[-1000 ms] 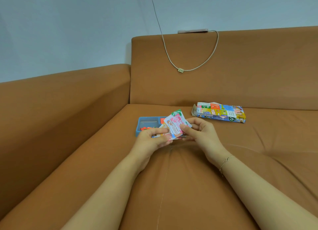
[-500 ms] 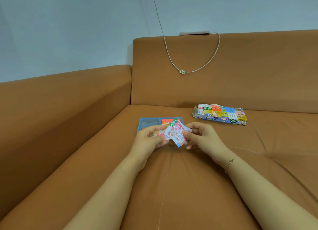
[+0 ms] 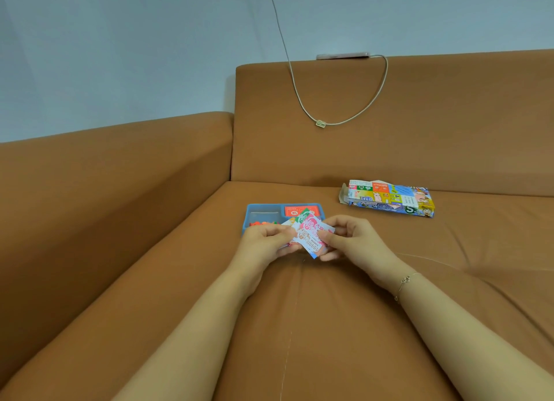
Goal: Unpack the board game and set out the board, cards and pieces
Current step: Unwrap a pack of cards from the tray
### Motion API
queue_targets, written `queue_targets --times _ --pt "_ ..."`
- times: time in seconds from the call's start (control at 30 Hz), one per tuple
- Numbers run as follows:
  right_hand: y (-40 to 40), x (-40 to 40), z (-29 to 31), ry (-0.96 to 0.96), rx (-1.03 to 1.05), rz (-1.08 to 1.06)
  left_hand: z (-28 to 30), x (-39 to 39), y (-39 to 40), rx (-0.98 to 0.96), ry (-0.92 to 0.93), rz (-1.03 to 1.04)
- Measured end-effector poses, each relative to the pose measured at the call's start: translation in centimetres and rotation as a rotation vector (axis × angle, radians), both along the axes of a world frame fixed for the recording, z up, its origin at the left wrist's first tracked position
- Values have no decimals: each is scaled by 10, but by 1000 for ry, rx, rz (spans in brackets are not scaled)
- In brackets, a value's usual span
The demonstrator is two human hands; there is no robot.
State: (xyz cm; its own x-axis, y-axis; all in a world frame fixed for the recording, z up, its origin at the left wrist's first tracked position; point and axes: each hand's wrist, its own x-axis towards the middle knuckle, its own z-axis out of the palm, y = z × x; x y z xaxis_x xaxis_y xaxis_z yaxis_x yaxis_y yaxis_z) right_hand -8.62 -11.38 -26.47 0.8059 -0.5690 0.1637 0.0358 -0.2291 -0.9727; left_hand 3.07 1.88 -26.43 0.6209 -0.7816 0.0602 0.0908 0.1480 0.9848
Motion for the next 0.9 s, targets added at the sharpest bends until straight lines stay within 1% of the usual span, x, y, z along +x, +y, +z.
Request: queue_targets --times 0.1,0.23,0.4,0.57,0.7,0.9 --pt "1 0 2 -9 57 16 -2 4 -1 1 15 48" --pt "-2 -3 3 -46 132 -28 -5 10 -1 2 31 121" --pt "-1 -6 5 -56 153 -27 -9 14 -3 17 15 177" --pt "2 -4 4 13 143 10 -9 12 -4 20 -43 201" --pt "2 -2 4 18 181 -15 -10 11 -6 38 -103 248" --pt "-5 -5 5 -24 316 -60 -11 16 -5 60 -80 299"
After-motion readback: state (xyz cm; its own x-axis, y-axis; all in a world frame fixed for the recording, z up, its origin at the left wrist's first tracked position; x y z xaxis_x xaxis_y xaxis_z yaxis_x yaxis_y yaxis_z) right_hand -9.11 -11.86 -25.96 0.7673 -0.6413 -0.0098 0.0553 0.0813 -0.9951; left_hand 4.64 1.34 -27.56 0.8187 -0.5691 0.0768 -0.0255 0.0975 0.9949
